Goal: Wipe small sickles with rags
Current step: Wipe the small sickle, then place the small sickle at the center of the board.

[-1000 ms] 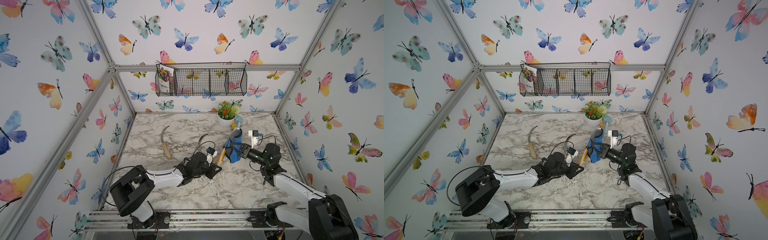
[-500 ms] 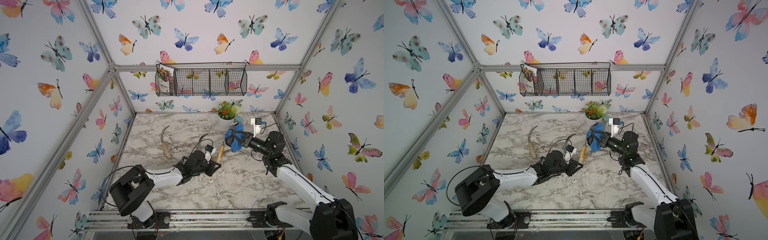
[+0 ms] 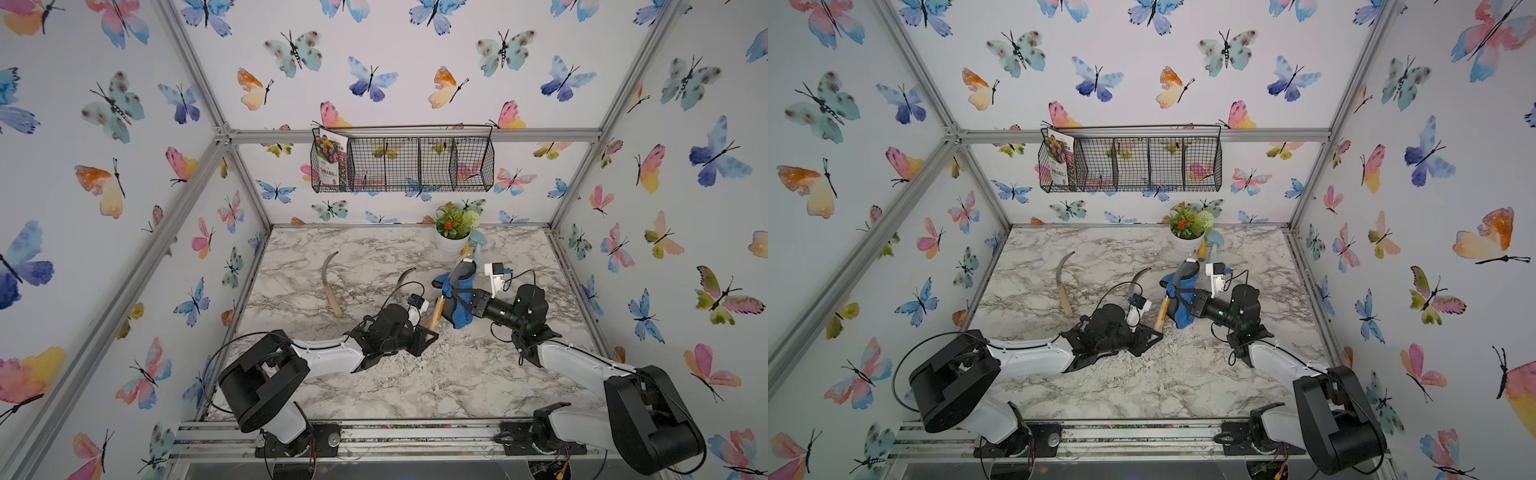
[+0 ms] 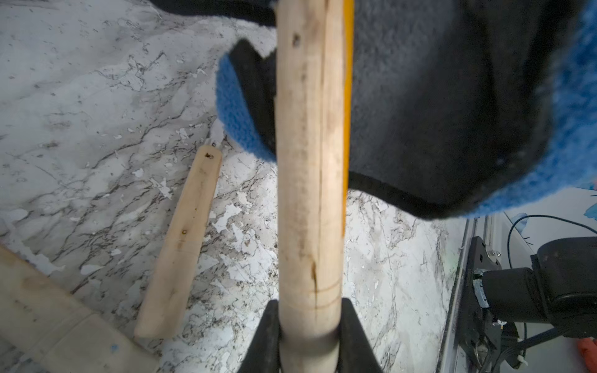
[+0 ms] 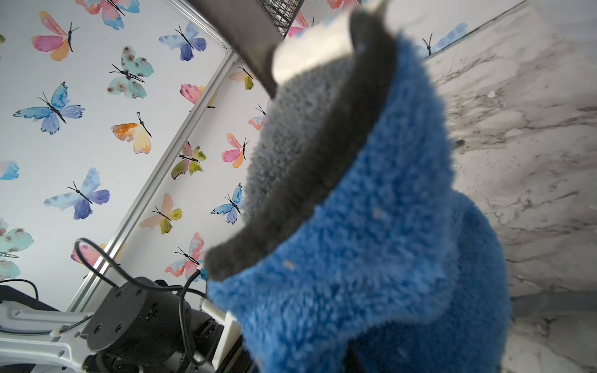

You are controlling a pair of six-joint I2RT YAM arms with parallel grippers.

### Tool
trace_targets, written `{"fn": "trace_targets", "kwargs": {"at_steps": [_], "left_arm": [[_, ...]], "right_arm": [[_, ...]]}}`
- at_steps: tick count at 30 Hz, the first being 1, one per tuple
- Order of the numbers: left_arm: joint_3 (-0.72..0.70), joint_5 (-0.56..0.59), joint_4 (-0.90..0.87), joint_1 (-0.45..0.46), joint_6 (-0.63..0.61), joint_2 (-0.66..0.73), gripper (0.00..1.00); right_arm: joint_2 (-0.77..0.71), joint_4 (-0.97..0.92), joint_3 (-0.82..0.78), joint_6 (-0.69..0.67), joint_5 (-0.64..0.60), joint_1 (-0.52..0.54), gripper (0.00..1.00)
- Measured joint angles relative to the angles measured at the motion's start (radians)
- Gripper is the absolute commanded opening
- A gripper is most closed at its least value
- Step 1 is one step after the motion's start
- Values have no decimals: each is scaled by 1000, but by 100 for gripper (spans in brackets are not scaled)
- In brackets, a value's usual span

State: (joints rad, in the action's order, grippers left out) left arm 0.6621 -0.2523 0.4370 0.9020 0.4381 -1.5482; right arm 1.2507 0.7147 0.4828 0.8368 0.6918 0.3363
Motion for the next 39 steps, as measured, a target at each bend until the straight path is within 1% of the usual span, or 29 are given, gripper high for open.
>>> {"fn": "trace_targets", "kwargs": {"at_steps": [6, 9, 14, 18, 20, 24, 26, 27, 31, 34, 37, 39], "left_arm": [[0, 1, 23, -5, 0, 11, 0], [0, 11, 45, -6, 2, 24, 0], [-23, 47, 58, -16, 18, 65, 0], [-81, 110, 36, -47, 69, 111, 0], [-86, 166, -12, -66, 110, 118, 0], [-41, 290, -158, -91, 188, 118, 0], [-1, 356, -243, -91, 224, 118, 0], [32, 412, -309, -92, 254, 117, 0], [117, 541, -489, -106, 329, 116, 0], [151, 590, -591, -143, 368, 94, 0], [160, 586, -636, -204, 370, 41, 0], [183, 570, -677, -256, 354, -29, 0]], "right_arm": [[-53, -137, 183, -44, -28, -19, 2], [-72, -194, 245, -62, -40, -35, 2], [-156, -301, 260, -101, -101, -43, 2], [-296, -369, 248, -143, -197, -49, 2], [-383, -393, 230, -161, -234, -52, 2], [-488, -422, 172, -185, -267, -54, 2], [-522, -440, 130, -192, -277, -54, 2], [-537, -451, 106, -195, -282, -54, 2], [-573, -492, 19, -209, -312, -54, 2], [-604, -524, -32, -225, -334, -54, 2], [-619, -549, -46, -249, -345, -54, 2], [-621, -558, -46, -267, -349, -54, 2]]}}
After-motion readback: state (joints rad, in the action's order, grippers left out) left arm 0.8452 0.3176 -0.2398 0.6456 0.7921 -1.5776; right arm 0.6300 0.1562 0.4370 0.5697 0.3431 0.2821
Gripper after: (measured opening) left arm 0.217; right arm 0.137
